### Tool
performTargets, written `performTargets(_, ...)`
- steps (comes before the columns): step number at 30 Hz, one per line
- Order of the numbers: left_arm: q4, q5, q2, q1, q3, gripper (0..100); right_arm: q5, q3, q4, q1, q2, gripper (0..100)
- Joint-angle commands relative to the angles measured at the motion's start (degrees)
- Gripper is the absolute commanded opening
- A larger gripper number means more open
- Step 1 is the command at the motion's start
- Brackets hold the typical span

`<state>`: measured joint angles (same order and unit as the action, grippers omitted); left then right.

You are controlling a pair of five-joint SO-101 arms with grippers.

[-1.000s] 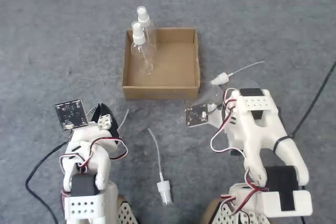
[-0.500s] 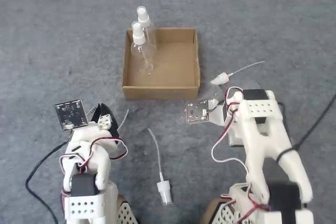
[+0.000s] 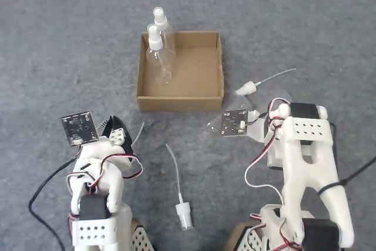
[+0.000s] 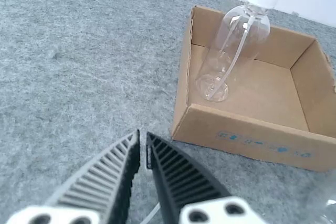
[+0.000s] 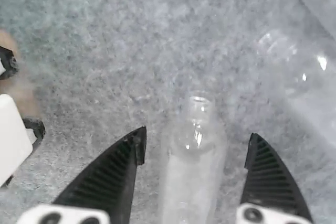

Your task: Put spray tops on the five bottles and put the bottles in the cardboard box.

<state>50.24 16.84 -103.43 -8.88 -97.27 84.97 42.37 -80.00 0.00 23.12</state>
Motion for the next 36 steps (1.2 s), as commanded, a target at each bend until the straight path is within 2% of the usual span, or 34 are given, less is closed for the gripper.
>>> performTargets(1,0.2,-0.4,-0.8,0.3,0.7,1,-1.3,-1.9,-0.7,2.9,-0.6,25.3)
performTargets(5,0.2,-0.4,-0.8,0.3,0.7,1,-1.3,-1.8,0.0,3.6,-3.7,25.3)
performTargets(18,0.3,-0.4,-0.8,0.3,0.7,1,-1.3,-1.6,16.0,8.5,-20.2,24.7)
performTargets(22,0.2,-0.4,-0.8,0.3,0.7,1,-1.6,-1.8,16.4,8.1,-20.7,13.6)
performTargets(24,0.2,-0.4,-0.8,0.3,0.7,1,-1.7,-1.9,16.3,7.3,-19.7,8.4)
performTargets(27,0.2,-0.4,-0.8,0.3,0.7,1,-3.6,-2.0,13.3,6.2,-17.4,7.9)
performTargets(36,0.2,-0.4,-0.8,0.3,0.7,1,-18.7,-2.0,3.8,-7.0,-5.9,7.9)
